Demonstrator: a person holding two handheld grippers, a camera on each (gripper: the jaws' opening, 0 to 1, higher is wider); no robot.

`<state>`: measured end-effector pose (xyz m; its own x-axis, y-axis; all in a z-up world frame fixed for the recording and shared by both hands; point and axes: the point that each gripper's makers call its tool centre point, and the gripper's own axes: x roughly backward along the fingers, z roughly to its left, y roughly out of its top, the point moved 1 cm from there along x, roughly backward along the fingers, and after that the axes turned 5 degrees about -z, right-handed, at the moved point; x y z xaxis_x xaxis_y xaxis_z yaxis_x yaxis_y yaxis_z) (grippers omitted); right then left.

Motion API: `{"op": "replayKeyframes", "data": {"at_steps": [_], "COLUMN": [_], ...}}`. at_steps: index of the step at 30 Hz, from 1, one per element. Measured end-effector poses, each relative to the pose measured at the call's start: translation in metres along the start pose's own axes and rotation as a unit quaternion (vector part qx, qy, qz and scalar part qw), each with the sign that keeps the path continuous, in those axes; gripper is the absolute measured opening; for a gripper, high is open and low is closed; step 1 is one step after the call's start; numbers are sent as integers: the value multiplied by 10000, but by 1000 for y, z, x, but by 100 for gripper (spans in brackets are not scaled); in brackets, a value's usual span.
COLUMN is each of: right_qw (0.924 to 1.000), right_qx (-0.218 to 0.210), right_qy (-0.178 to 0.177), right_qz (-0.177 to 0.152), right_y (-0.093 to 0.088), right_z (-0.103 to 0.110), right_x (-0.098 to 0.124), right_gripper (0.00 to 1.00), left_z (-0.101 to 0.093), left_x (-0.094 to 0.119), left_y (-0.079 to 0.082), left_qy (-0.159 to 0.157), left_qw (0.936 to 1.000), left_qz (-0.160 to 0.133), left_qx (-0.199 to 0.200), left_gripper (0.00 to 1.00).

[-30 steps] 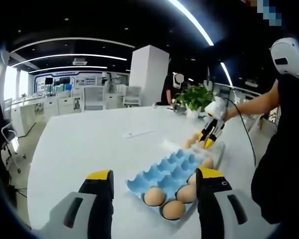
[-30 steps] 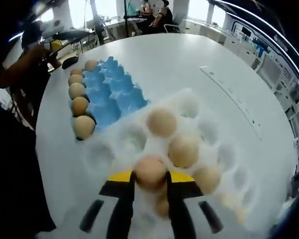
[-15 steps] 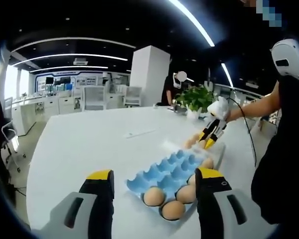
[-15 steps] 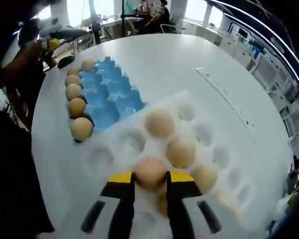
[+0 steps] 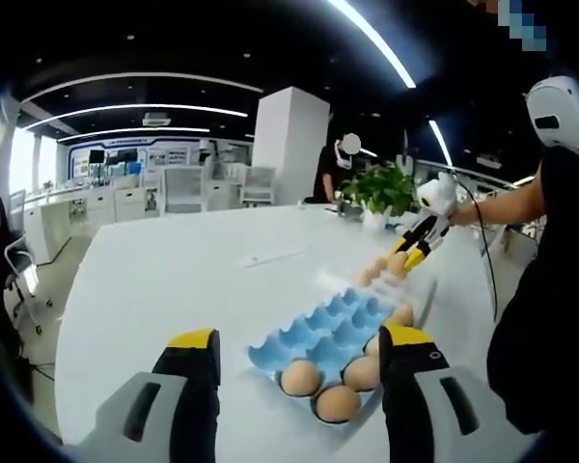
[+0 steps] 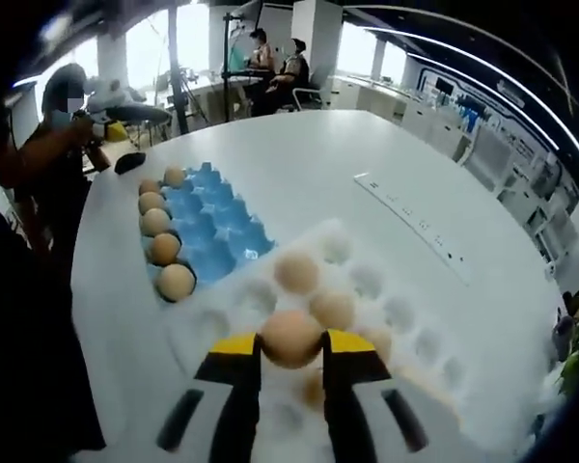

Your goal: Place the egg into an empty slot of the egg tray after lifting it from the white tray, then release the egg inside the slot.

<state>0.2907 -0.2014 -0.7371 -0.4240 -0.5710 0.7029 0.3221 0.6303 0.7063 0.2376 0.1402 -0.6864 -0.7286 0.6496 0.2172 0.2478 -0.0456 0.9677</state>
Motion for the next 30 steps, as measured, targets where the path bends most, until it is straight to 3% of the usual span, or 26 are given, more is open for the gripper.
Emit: {"op": "replayKeyframes", "data": {"at_steps": [15, 30], "right_qw": [9998, 9971], "right_qx": [168, 427], "right_qy": [123, 594], "right_qz": [-24, -206], "right_y": [7, 35], "right_z": [10, 41], "right_x": [-5, -31], "right_gripper": [24, 24], "left_z": [-1, -1], "left_x": [-1, 0], "left_y": [1, -1], "left_qy": [-7, -4], "left_qw": [10000, 10000], "left_qz": [-16, 1], "left_qx": [-5, -9], "left_gripper": [68, 68]}}
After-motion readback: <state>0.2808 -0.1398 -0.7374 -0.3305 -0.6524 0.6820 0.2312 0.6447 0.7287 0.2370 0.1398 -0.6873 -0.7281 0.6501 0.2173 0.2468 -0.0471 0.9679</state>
